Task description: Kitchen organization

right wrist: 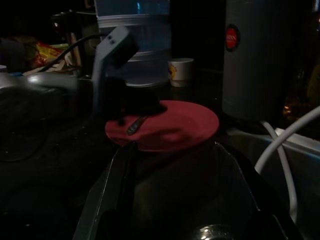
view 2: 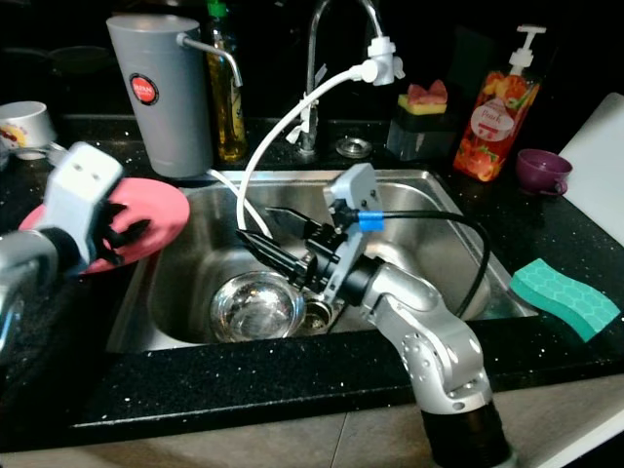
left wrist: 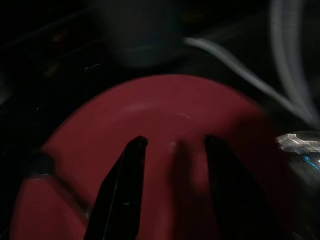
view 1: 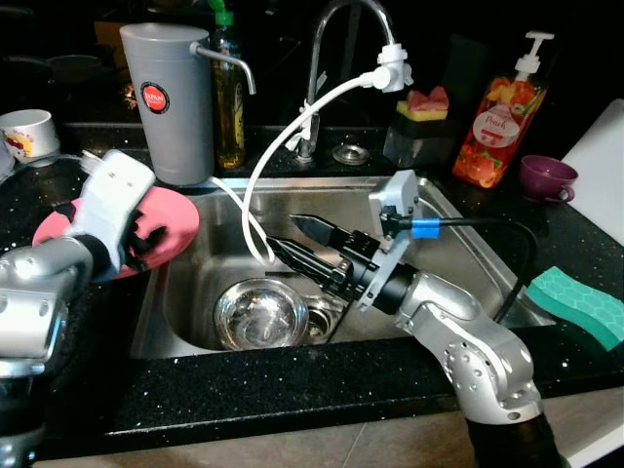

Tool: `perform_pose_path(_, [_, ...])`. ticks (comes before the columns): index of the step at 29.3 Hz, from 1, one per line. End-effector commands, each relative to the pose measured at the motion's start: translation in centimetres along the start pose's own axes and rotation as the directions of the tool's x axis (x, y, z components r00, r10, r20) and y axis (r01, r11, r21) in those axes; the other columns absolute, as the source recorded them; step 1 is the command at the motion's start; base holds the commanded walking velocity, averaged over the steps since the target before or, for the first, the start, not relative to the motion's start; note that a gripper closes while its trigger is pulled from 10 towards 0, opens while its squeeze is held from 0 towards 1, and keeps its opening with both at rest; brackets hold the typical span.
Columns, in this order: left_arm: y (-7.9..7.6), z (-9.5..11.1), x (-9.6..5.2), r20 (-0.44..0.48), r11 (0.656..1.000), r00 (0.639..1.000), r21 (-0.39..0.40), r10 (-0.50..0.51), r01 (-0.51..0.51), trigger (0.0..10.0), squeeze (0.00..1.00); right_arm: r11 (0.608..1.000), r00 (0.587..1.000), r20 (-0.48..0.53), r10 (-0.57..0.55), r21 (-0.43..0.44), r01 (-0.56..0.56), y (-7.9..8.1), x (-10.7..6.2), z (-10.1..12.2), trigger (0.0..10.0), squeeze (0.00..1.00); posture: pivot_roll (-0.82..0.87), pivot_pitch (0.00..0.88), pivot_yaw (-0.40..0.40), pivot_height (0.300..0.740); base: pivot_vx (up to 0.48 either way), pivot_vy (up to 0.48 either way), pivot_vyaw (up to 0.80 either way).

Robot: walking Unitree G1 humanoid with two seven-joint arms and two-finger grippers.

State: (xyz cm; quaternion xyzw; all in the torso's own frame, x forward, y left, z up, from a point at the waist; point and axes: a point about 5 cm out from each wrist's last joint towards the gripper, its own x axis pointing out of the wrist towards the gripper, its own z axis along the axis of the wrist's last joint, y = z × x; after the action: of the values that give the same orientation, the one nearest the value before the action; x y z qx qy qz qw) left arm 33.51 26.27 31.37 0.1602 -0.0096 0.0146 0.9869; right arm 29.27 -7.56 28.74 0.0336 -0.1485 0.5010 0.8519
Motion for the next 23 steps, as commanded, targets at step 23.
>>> perform_pose_path(23, [2.7,-2.8,3.4,-0.209,0.888,0.895,-0.167,0.394,-0.430,10.0,0.00,1.000,1.000,0.021,-0.002,-0.017,0.002,0.2,0.0,0.2,10.0,0.00,0.09,0.142,-0.052,0.740,0.000,0.000,0.00])
